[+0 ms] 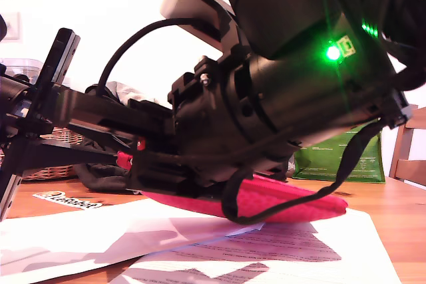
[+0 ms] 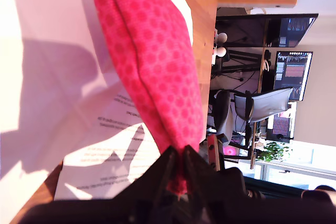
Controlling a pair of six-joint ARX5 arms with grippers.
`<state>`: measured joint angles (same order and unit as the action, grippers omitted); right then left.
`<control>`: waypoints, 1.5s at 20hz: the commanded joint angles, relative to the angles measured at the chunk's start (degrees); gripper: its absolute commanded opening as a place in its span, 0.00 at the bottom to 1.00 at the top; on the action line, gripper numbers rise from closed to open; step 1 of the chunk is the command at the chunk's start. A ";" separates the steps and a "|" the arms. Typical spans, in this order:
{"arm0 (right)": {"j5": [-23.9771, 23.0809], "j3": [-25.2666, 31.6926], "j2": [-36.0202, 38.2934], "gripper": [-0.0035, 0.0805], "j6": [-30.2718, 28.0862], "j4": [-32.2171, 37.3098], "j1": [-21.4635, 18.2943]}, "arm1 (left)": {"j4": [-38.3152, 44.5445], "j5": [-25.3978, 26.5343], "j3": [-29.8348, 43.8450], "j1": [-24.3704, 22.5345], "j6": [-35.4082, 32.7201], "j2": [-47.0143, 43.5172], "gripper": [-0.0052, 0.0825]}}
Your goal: Open the zipper in the zip bag in front of you
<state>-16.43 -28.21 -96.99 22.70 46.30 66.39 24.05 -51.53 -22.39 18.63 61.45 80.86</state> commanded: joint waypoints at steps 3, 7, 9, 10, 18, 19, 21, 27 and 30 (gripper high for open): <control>0.94 -0.81 -0.22 0.03 1.55 -1.49 0.24 | 1.33 -0.07 -0.57 -0.90 -1.95 0.24 0.04; 0.92 -0.81 -0.22 0.03 2.97 -2.93 0.24 | 1.36 -0.07 -0.57 -0.90 -3.72 0.13 0.04; 0.90 -0.81 -0.22 0.03 3.23 -3.23 0.24 | 1.31 -0.07 -0.57 -0.90 -5.68 0.13 0.04; 0.90 -0.81 -0.17 0.03 3.52 -3.82 0.22 | 1.33 -0.04 -0.59 -0.90 -6.56 0.13 0.04; -1.05 -0.81 1.70 0.03 5.84 -10.91 0.15 | 1.33 0.98 -0.59 -0.90 -10.27 0.13 0.04; -1.07 -0.81 1.84 0.03 5.84 -11.63 -0.09 | 1.31 0.98 -0.57 -1.01 -10.49 0.13 0.04; -1.09 -0.83 1.95 0.03 6.01 -12.83 -0.20 | 1.33 0.94 -0.59 -1.33 -10.49 0.13 0.04; -1.11 -0.85 2.08 0.03 7.56 -15.85 -1.16 | 1.36 0.76 -0.59 -2.40 -10.51 0.09 0.04; -1.11 -0.85 2.54 0.03 7.91 -17.49 -1.44 | 1.36 0.76 -0.59 -2.99 -10.93 0.04 0.04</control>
<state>-17.32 -30.65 -94.61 30.20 30.79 65.21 23.81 -50.92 -22.39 16.82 50.98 81.14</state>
